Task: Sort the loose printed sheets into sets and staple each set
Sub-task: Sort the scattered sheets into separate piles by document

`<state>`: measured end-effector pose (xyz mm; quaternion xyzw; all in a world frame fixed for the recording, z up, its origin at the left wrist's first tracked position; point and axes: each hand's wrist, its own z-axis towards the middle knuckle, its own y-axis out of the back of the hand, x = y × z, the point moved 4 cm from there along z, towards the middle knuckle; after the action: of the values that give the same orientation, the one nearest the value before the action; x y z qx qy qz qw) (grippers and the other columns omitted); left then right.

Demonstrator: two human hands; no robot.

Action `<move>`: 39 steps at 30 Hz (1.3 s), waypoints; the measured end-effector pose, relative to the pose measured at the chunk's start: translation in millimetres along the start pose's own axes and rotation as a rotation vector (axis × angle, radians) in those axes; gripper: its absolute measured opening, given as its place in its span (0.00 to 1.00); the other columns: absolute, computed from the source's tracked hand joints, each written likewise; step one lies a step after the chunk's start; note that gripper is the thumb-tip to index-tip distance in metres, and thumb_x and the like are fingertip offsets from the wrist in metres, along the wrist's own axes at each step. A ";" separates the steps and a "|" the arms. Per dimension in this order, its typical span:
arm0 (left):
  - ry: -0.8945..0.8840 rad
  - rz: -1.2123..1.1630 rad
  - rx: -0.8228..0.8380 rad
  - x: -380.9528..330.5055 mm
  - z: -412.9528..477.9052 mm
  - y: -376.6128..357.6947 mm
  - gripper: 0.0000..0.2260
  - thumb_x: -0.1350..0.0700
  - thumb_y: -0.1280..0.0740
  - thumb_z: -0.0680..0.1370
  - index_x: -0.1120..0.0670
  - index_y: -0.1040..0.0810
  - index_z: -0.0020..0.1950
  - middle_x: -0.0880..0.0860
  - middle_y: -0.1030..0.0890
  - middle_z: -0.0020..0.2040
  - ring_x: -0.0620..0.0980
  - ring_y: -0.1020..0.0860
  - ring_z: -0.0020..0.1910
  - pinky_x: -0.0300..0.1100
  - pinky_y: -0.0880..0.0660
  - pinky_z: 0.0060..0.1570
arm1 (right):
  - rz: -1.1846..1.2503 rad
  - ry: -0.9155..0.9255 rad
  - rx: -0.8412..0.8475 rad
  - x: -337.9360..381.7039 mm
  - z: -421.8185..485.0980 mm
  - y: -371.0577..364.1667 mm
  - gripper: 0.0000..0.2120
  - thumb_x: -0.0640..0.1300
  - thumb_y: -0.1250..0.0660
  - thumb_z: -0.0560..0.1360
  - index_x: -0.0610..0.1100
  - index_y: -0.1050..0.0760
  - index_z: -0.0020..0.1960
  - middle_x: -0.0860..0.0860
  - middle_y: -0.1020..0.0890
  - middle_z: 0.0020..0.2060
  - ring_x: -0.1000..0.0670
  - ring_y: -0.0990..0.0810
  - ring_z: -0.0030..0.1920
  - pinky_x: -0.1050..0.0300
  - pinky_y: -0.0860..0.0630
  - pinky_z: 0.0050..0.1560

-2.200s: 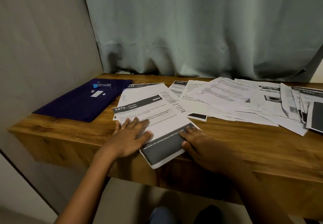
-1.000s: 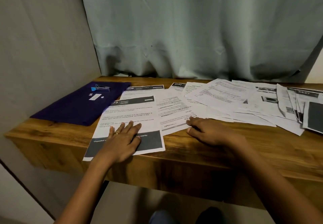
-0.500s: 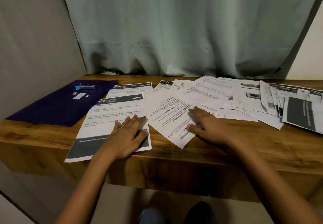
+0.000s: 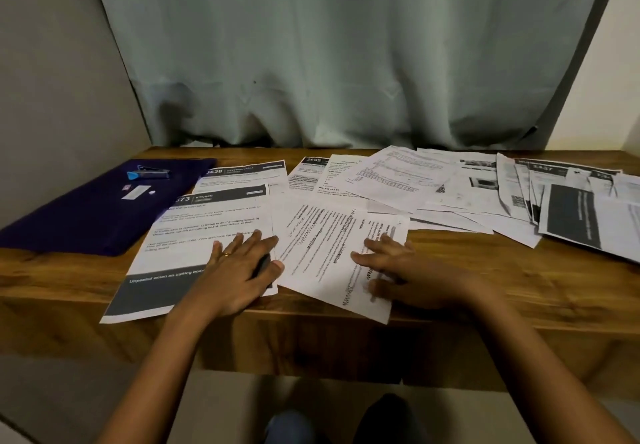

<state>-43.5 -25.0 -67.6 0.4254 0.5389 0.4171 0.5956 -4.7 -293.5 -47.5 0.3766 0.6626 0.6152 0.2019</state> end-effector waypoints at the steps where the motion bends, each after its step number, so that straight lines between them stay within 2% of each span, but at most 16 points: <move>1: -0.001 -0.002 0.004 0.5 0.4 0.5 0.37 0.28 0.60 0.69 0.39 0.48 0.76 0.46 0.52 0.78 0.49 0.56 0.77 0.53 0.63 0.73 | -0.023 0.008 0.015 -5.1 -2.2 2.7 0.27 0.56 0.43 0.79 0.63 0.51 0.74 0.54 0.55 0.76 0.51 0.63 0.75 0.41 0.60 0.75; 6: -0.007 -0.002 0.032 2.2 -2.9 3.1 0.28 0.34 0.50 0.78 0.39 0.48 0.76 0.46 0.52 0.78 0.48 0.56 0.77 0.52 0.63 0.74 | -0.012 -0.017 0.119 -32.1 -6.7 21.1 0.28 0.53 0.37 0.77 0.73 0.46 0.69 0.58 0.51 0.76 0.50 0.52 0.75 0.45 0.46 0.74; 9: -0.023 -0.015 0.030 2.1 -7.4 3.8 0.25 0.38 0.48 0.79 0.39 0.47 0.76 0.45 0.52 0.78 0.47 0.56 0.77 0.50 0.63 0.74 | -0.040 -0.055 0.096 -43.9 -2.4 34.5 0.30 0.46 0.34 0.75 0.73 0.42 0.67 0.58 0.46 0.74 0.49 0.52 0.75 0.45 0.47 0.74; 12: -0.050 -0.028 0.032 0.0 -11.3 3.1 0.25 0.38 0.47 0.79 0.39 0.47 0.76 0.44 0.51 0.78 0.46 0.56 0.77 0.49 0.62 0.74 | -0.095 -0.130 -0.073 -41.5 2.6 43.4 0.27 0.37 0.34 0.72 0.57 0.29 0.67 0.52 0.34 0.68 0.47 0.38 0.69 0.52 0.38 0.69; 14: -0.066 -0.018 0.031 0.1 -12.1 2.5 0.25 0.39 0.46 0.79 0.39 0.46 0.76 0.44 0.51 0.78 0.45 0.55 0.77 0.50 0.62 0.74 | -0.050 -0.149 -0.256 -28.6 3.0 41.7 0.15 0.42 0.36 0.75 0.46 0.25 0.61 0.46 0.25 0.60 0.47 0.29 0.61 0.51 0.30 0.61; 15: -0.072 -0.013 0.030 0.6 -12.3 2.5 0.25 0.39 0.46 0.79 0.38 0.46 0.76 0.44 0.50 0.78 0.45 0.55 0.77 0.50 0.62 0.74 | -0.005 -0.158 -0.279 -18.7 1.7 35.8 0.15 0.48 0.38 0.77 0.43 0.26 0.61 0.45 0.25 0.60 0.46 0.28 0.60 0.50 0.29 0.60; 16: -0.076 -0.010 0.030 1.6 -12.4 3.0 0.25 0.39 0.46 0.79 0.38 0.46 0.75 0.43 0.50 0.78 0.45 0.55 0.77 0.50 0.62 0.74 | 0.031 -0.182 -0.234 -10.0 1.4 25.6 0.22 0.56 0.41 0.78 0.43 0.31 0.66 0.44 0.28 0.65 0.45 0.30 0.64 0.49 0.31 0.64; 18: -0.083 -0.004 0.030 4.0 -12.7 4.2 0.25 0.37 0.46 0.79 0.38 0.46 0.75 0.44 0.50 0.78 0.46 0.55 0.77 0.50 0.62 0.74 | -0.009 -0.233 -0.069 0.8 4.7 0.6 0.36 0.66 0.47 0.76 0.46 0.48 0.76 0.44 0.45 0.75 0.43 0.45 0.75 0.45 0.45 0.73; 19: -0.088 0.002 0.028 5.8 -13.3 4.9 0.26 0.36 0.47 0.78 0.38 0.46 0.75 0.44 0.50 0.78 0.46 0.54 0.77 0.50 0.62 0.73 | -0.039 -0.234 -0.044 3.9 8.3 -7.4 0.39 0.67 0.50 0.76 0.47 0.55 0.77 0.44 0.52 0.77 0.44 0.53 0.76 0.46 0.52 0.75; 21: -0.089 0.008 0.029 8.7 -15.0 6.5 0.26 0.36 0.48 0.76 0.37 0.45 0.75 0.43 0.49 0.77 0.45 0.54 0.77 0.49 0.62 0.73 | -0.031 -0.213 -0.050 3.3 14.6 -13.1 0.38 0.66 0.52 0.77 0.48 0.60 0.77 0.44 0.58 0.76 0.46 0.61 0.76 0.47 0.60 0.75; 24: -0.081 -0.015 0.044 12.7 -18.5 8.5 0.25 0.36 0.47 0.77 0.37 0.45 0.74 0.42 0.50 0.77 0.44 0.54 0.76 0.47 0.63 0.72 | 0.018 -0.170 -0.023 -1.6 18.3 -7.5 0.33 0.62 0.51 0.79 0.50 0.60 0.77 0.46 0.60 0.76 0.48 0.63 0.76 0.46 0.65 0.74; 27: -0.084 -0.018 0.056 14.2 -20.6 10.6 0.28 0.35 0.50 0.73 0.36 0.44 0.73 0.42 0.50 0.77 0.44 0.54 0.76 0.47 0.63 0.72 | 0.055 -0.102 -0.023 -5.6 21.9 -3.4 0.31 0.60 0.50 0.80 0.53 0.58 0.77 0.48 0.59 0.76 0.50 0.65 0.75 0.44 0.68 0.73; 31: -0.099 -0.050 0.049 17.0 -22.3 13.0 0.28 0.35 0.49 0.71 0.35 0.42 0.72 0.42 0.48 0.77 0.43 0.53 0.76 0.44 0.63 0.71 | 0.087 -0.064 0.017 -10.7 30.7 -1.6 0.28 0.57 0.49 0.81 0.57 0.57 0.76 0.51 0.59 0.76 0.50 0.66 0.75 0.44 0.70 0.71; 35: -0.084 -0.106 0.043 17.3 -26.5 15.9 0.23 0.37 0.44 0.77 0.35 0.41 0.71 0.42 0.48 0.77 0.43 0.53 0.76 0.44 0.62 0.71 | 0.073 -0.028 0.088 -10.5 35.3 6.1 0.28 0.54 0.47 0.81 0.57 0.56 0.76 0.52 0.58 0.76 0.50 0.67 0.75 0.45 0.69 0.72; 37: -0.080 -0.131 0.026 17.2 -31.9 17.1 0.28 0.31 0.45 0.73 0.36 0.41 0.72 0.40 0.48 0.76 0.42 0.53 0.76 0.45 0.60 0.72 | 0.070 -0.023 0.096 -11.3 34.4 9.0 0.28 0.53 0.46 0.81 0.58 0.55 0.76 0.53 0.58 0.76 0.51 0.67 0.74 0.46 0.68 0.72; 39: -0.077 -0.152 0.001 20.3 -40.1 20.4 0.36 0.23 0.47 0.66 0.34 0.43 0.72 0.37 0.49 0.74 0.40 0.53 0.75 0.45 0.60 0.73 | 0.050 -0.040 0.060 -10.4 30.5 13.3 0.28 0.50 0.44 0.81 0.56 0.53 0.77 0.51 0.57 0.77 0.50 0.64 0.75 0.48 0.65 0.72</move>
<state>-82.7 2.5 -56.3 0.3993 0.5465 0.3538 0.6455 27.5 -281.5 -41.5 0.4112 0.6667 0.5924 0.1882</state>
